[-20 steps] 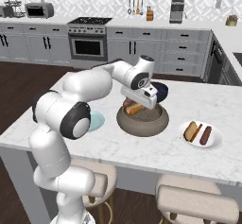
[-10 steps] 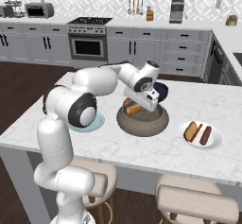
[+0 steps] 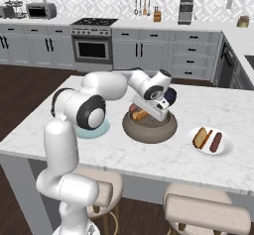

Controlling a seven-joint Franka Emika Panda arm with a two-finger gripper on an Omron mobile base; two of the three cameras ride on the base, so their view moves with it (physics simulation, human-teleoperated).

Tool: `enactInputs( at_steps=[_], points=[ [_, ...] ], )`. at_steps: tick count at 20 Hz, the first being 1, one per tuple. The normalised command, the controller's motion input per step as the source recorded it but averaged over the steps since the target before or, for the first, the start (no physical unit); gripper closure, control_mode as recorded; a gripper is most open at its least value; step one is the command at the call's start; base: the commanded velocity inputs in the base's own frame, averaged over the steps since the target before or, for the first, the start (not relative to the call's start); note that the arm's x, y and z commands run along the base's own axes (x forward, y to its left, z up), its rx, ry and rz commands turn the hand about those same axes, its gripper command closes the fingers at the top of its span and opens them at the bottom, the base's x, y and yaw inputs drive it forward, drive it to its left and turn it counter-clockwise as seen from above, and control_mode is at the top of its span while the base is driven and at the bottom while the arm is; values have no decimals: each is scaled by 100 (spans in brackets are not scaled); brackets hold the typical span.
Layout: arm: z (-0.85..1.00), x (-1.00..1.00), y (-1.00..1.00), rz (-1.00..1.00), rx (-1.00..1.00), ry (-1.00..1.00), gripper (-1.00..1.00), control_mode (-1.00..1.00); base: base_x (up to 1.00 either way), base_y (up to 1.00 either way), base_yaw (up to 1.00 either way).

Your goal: Place one bun and one sausage from the bowl on each plate.

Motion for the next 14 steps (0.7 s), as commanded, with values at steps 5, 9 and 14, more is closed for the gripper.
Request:
enactInputs(
  at_steps=[5, 9, 14],
  points=[
    [-19, 10, 0, 0, 0, 0, -100, -100, 0, 0, 0],
    [-6, 12, 0, 0, 0, 0, -100, -100, 0, 0, 0],
    [0, 0, 0, 0, 0, 0, -100, -100, 0, 0, 0]
  ],
)
